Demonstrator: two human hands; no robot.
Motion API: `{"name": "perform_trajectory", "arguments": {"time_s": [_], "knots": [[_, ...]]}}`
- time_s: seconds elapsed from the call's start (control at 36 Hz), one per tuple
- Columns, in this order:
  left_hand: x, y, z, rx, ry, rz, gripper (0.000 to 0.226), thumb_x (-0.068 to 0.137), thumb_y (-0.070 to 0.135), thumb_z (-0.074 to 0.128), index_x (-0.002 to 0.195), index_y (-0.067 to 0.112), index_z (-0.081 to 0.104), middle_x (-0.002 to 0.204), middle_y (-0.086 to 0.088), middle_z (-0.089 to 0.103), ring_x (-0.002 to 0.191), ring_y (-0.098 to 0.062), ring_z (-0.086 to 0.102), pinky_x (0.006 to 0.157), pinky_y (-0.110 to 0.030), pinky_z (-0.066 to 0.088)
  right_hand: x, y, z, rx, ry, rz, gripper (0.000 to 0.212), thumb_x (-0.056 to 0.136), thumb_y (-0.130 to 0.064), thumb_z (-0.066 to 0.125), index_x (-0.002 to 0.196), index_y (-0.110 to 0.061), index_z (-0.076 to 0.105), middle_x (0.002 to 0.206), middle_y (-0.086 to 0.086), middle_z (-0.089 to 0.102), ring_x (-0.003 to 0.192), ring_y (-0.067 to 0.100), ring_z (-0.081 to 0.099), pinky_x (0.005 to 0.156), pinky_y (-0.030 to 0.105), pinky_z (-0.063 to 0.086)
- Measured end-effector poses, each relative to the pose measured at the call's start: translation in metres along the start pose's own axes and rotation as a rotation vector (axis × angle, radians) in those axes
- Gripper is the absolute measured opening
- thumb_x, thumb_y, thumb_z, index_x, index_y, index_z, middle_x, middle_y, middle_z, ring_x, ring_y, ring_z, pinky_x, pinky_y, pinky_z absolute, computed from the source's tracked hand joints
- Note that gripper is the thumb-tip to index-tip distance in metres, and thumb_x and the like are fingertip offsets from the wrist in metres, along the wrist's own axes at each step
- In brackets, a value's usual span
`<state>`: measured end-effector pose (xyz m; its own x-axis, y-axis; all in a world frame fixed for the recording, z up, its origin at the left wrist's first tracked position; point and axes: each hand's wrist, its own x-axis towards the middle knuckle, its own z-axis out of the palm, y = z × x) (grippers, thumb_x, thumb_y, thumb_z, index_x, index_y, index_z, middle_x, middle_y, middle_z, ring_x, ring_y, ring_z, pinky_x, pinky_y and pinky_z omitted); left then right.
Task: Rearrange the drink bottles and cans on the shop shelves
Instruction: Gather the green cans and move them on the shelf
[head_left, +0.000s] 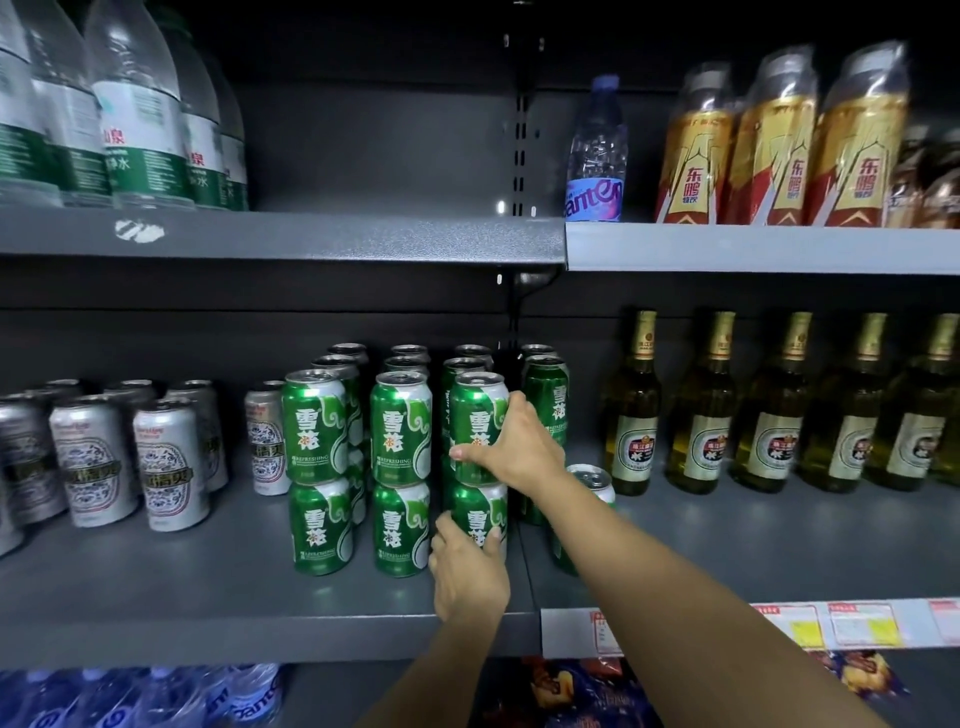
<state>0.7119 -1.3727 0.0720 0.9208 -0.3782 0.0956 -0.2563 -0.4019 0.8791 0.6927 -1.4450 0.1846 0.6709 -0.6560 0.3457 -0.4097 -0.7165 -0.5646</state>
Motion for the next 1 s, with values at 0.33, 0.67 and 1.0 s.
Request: {"name": "perform_trajectory", "arguments": {"time_s": [0.33,0.67,1.0], "knots": [[0.004,-0.002,0.004,-0.015,-0.011,0.006,0.057,0.095,0.032,0.052,0.138,0.007,0.025,0.135,-0.016,0.042,0.12,-0.034,0.046,0.095,-0.049,0.042,-0.016,0.113,-0.044,-0.025,-0.367,0.237,0.109,0.076,-0.032,0.077,0.154,-0.02,0.002,0.16,0.008,0.013,0.145,0.029,0.017,0.116,0.041,0.022],[0.008,-0.006,0.006,-0.024,-0.013,0.006,0.057,0.096,0.03,0.053,0.14,0.007,0.024,0.136,-0.016,0.042,0.12,-0.034,0.047,0.095,-0.048,0.043,-0.012,0.112,0.007,0.108,-0.191,0.149,0.07,0.073,-0.017,0.08,0.128,-0.018,0.038,0.119,0.004,0.062,0.109,0.024,0.059,0.096,0.035,0.046],[-0.027,-0.03,-0.043,0.043,0.234,0.222,0.02,0.098,0.03,0.046,0.116,0.022,0.049,0.1,0.01,0.044,0.1,-0.016,0.053,0.078,-0.033,0.045,-0.072,0.082,0.011,0.038,0.594,-0.102,0.064,0.08,-0.052,0.039,0.125,-0.007,0.05,0.107,0.013,0.059,0.106,0.034,0.05,0.087,0.045,0.035]]}}
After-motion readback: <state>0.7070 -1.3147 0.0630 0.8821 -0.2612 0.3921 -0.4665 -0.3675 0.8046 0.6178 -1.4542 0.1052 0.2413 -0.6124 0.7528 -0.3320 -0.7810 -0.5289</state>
